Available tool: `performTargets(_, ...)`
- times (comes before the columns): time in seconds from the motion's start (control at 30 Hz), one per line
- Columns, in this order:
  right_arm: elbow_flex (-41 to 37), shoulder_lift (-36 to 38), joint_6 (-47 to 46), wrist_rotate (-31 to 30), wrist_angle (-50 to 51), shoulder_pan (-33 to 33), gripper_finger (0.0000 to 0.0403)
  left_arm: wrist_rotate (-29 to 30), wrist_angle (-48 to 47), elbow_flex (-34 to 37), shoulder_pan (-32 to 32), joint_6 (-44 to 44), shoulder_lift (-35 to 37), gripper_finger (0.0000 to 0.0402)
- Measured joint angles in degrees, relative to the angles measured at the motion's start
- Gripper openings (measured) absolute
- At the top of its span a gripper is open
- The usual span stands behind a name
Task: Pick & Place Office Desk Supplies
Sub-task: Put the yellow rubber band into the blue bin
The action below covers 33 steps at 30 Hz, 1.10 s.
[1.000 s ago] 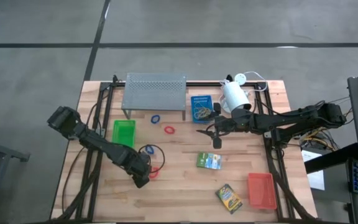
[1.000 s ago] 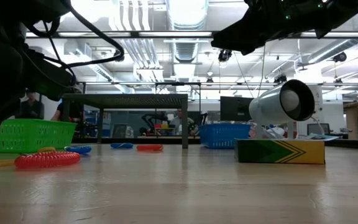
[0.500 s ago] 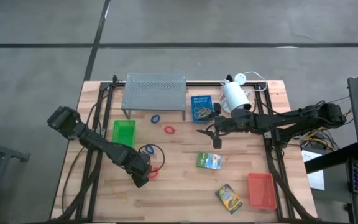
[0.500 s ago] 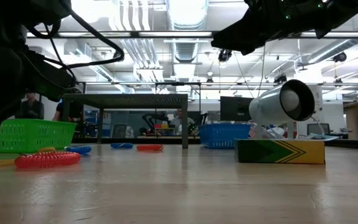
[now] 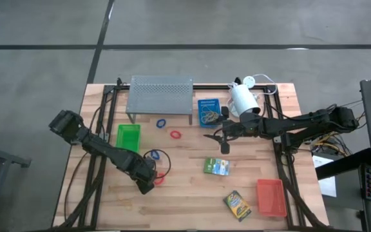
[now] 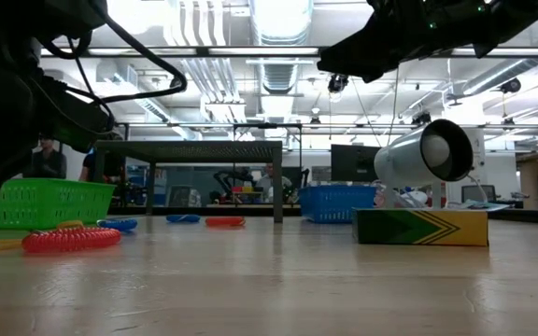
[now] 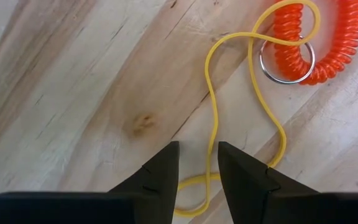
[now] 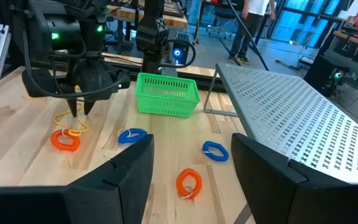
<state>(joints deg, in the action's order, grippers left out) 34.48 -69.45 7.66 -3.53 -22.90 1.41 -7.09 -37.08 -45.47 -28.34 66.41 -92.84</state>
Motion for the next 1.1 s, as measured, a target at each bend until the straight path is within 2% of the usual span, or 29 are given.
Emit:
performTargets(0.4, 0.0, 0.0, -0.1, 0.0, 0.0, 0.0, 0.0212, 0.0, 0.0, 0.0, 0.0, -0.6, 0.0, 0.0108)
performTargets(0.67, 0.0, 0.0, 0.0, 0.0, 0.0, 0.0, 0.0212, 0.0, 0.7, 0.2, 0.0, -1.5, 0.0, 0.0017)
performTargets(0.73, 0.0, 0.0, -0.1, 0.0, 0.0, 0.0, 0.0212, 0.0, 0.8, -0.1, 0.0, -1.8, -0.1, 0.0006)
performTargets(1.1, 0.0, 0.0, -0.1, 0.0, 0.0, 0.0, 0.0212, -0.6, 3.1, -2.9, -0.1, -5.3, -0.3, 0.0003)
